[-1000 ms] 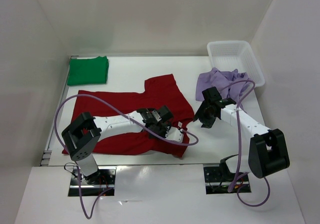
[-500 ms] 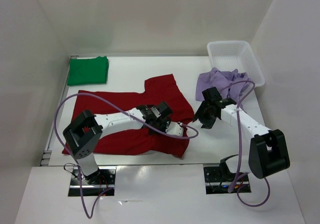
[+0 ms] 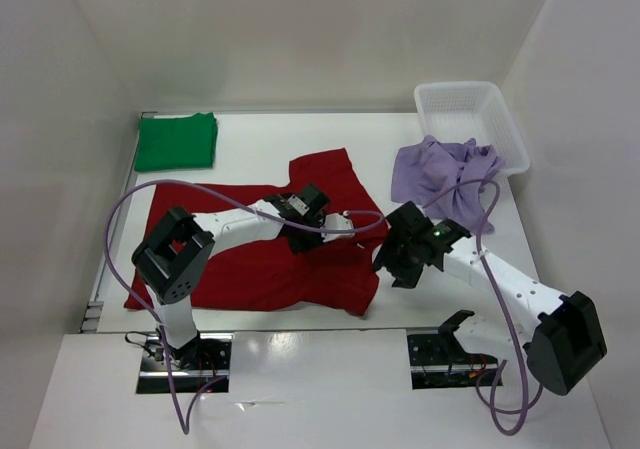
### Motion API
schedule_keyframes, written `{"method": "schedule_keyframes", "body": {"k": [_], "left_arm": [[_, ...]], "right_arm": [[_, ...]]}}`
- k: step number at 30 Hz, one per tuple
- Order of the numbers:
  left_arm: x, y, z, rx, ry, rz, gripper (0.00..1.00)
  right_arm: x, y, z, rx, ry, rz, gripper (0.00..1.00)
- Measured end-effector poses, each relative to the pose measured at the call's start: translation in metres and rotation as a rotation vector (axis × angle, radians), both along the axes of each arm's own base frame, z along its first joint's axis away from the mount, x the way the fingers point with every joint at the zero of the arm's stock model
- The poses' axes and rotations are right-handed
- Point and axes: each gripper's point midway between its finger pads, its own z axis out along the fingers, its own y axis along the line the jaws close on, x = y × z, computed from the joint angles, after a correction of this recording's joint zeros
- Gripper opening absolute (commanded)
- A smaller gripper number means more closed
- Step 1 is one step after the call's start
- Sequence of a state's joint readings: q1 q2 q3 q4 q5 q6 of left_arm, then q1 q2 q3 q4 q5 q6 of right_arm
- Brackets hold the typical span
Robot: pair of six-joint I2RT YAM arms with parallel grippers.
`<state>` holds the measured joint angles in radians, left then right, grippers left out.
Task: Fold and stack the t-shirts
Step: Fold the flattened tshirt in 1/3 of the way
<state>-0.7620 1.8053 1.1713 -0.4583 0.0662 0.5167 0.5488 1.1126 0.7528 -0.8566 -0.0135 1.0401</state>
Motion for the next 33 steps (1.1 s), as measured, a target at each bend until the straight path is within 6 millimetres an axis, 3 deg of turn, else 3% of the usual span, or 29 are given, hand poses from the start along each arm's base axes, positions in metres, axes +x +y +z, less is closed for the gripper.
{"method": "schedule_keyframes", "body": {"k": [5, 10, 14, 17, 21, 23, 25, 28, 30, 31, 32, 33], "left_arm": [[0.001, 0.001, 0.0, -0.007, 0.007, 0.058, 0.44], [0.004, 0.007, -0.001, -0.005, 0.017, 0.111, 0.56], [0.012, 0.024, 0.007, -0.02, 0.055, 0.182, 0.63], [0.019, 0.042, 0.034, -0.055, 0.053, 0.245, 0.66], [0.027, 0.067, 0.088, -0.111, -0.043, 0.304, 0.67], [0.026, 0.087, 0.112, -0.131, -0.11, 0.346, 0.68], [0.025, 0.123, 0.123, -0.12, -0.163, 0.415, 0.68], [0.018, 0.202, 0.109, -0.021, -0.189, 0.607, 0.7], [0.004, 0.252, 0.089, 0.078, -0.166, 0.728, 0.7], [-0.003, 0.271, 0.081, 0.123, -0.154, 0.774, 0.7], [-0.011, 0.287, 0.072, 0.167, -0.139, 0.805, 0.71], [-0.021, 0.3, 0.063, 0.208, -0.123, 0.834, 0.71]], "right_arm": [[-0.038, 0.02, 0.002, 0.045, 0.069, 0.057, 0.63], [-0.064, 0.038, 0.027, 0.184, 0.064, 0.091, 0.63], [-0.081, 0.036, 0.012, 0.209, 0.124, 0.07, 0.63], [-0.08, 0.036, -0.002, 0.169, 0.169, 0.049, 0.64], [-0.071, 0.046, -0.024, 0.106, 0.221, 0.064, 0.64], [-0.066, 0.049, -0.033, 0.088, 0.23, 0.071, 0.64], [-0.063, 0.053, -0.038, 0.088, 0.227, 0.078, 0.64], [-0.059, 0.057, -0.043, 0.106, 0.21, 0.086, 0.61], [-0.059, 0.057, -0.048, 0.103, 0.211, 0.091, 0.47], [-0.059, 0.057, -0.051, 0.097, 0.215, 0.098, 0.33], [-0.058, 0.058, -0.055, 0.089, 0.219, 0.105, 0.33], [-0.058, 0.058, -0.06, 0.078, 0.23, 0.108, 0.17]]}}
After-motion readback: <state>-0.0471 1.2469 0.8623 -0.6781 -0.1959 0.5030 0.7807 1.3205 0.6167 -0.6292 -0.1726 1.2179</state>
